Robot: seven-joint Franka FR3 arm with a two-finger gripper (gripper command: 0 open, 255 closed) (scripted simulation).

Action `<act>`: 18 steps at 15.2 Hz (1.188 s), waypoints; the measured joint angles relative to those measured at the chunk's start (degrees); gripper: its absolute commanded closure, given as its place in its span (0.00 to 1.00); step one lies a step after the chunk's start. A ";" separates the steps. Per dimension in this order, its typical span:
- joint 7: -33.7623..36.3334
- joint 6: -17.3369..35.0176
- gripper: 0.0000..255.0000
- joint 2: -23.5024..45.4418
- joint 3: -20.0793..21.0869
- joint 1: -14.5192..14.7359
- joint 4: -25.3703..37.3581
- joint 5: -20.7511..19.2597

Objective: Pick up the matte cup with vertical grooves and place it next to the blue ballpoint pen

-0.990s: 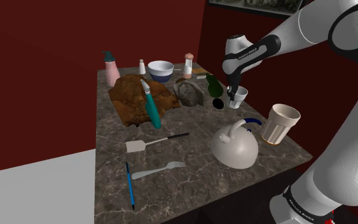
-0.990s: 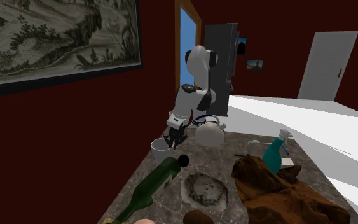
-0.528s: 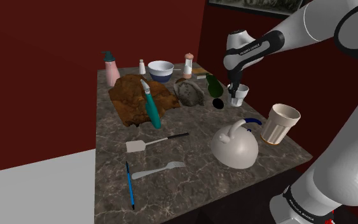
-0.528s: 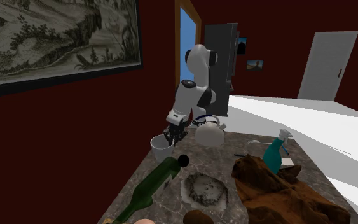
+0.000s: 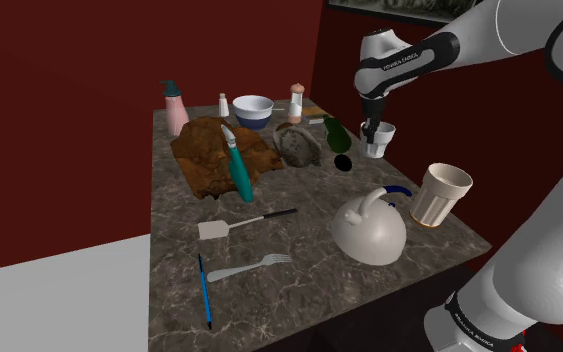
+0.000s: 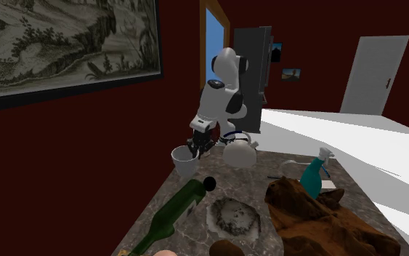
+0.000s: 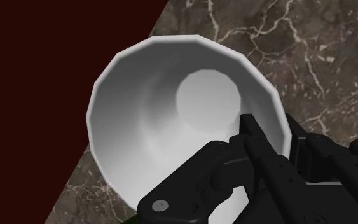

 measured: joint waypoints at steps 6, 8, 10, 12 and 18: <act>-0.73 -4.26 1.00 -1.40 0.15 0.20 2.95 0.11; -1.03 -5.67 1.00 -1.84 0.18 0.24 3.95 0.14; -1.32 -7.18 1.00 -2.17 0.23 0.30 5.16 0.19; -1.58 -8.62 1.00 -2.60 0.28 0.35 6.20 0.19; -2.50 -12.91 1.00 -3.25 0.40 0.48 9.95 0.37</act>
